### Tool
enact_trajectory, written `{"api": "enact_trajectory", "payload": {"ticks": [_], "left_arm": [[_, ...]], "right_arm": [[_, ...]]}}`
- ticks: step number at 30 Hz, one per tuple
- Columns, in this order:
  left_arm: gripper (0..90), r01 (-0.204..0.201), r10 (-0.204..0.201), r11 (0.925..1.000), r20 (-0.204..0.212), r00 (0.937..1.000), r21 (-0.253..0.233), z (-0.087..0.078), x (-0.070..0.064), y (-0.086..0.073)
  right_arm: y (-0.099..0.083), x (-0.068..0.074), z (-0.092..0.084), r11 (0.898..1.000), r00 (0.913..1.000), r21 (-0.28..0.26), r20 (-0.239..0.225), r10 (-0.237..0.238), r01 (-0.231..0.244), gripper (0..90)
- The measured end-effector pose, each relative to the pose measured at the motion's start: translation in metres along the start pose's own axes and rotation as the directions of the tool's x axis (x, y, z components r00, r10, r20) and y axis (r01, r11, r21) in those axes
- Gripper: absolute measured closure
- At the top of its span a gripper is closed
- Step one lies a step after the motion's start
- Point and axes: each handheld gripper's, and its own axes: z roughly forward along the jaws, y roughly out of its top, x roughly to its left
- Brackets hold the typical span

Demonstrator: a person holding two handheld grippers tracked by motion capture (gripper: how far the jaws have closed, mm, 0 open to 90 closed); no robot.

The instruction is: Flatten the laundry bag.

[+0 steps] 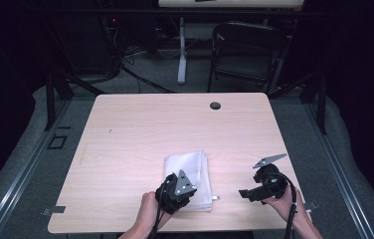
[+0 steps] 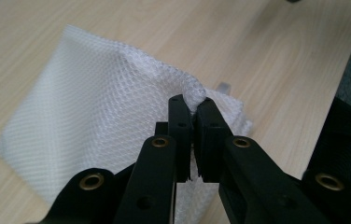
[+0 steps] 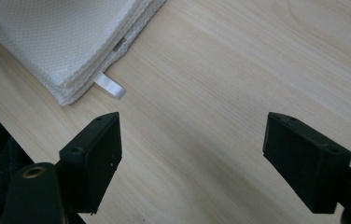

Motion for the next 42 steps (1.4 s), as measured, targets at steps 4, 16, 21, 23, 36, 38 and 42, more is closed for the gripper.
{"api": "enact_trajectory", "payload": {"ticks": [4, 16, 21, 23, 36, 38, 42], "left_arm": [[86.9, 0.03, -0.03, 0.9994, 0.0, 0.9995, -0.019, -0.012, 0.009, -0.002], [86.8, 0.127, -0.128, 0.9898, -0.009, 0.9918, -0.065, -0.051, 0.04, -0.023], [87.2, 0.143, -0.145, 0.9872, -0.023, 0.9892, -0.071, -0.057, 0.045, -0.029], [87.3, 0.145, -0.147, 0.9868, -0.024, 0.9889, -0.072, -0.058, 0.045, -0.031], [87.8, 0.178, -0.183, 0.9816, -0.073, 0.9804, -0.069, -0.073, 0.058, -0.049], [87.8, 0.182, -0.188, 0.9809, -0.083, 0.9787, -0.068, -0.074, 0.059, -0.053], [87.9, 0.195, -0.2, 0.9789, -0.09, 0.9756, -0.06, -0.077, 0.064, -0.059]], "right_arm": [[0.002, 0.004, 0.001, 1.0, 1.0, -0.014, 0.001, -0.007, 0.007, 25.2], [0.029, 0.022, 0.013, 0.995, 0.9957, -0.035, 0.022, -0.09, 0.09, 85.7], [0.049, 0.028, 0.034, 0.993, 0.9937, -0.039, -0.028, -0.109, 0.108, 90.0], [0.053, 0.029, 0.039, 0.992, 0.9924, -0.034, -0.029, -0.119, 0.118, 90.0], [0.081, 0.037, 0.083, 0.992, 0.9898, -0.011, -0.069, -0.125, 0.124, 90.0], [0.083, 0.036, 0.086, 0.99, 0.9875, 0.0, -0.07, -0.141, 0.142, 90.0], [0.085, 0.039, 0.091, 0.99, 0.9866, 0.003, -0.083, -0.14, 0.141, 90.0]]}}
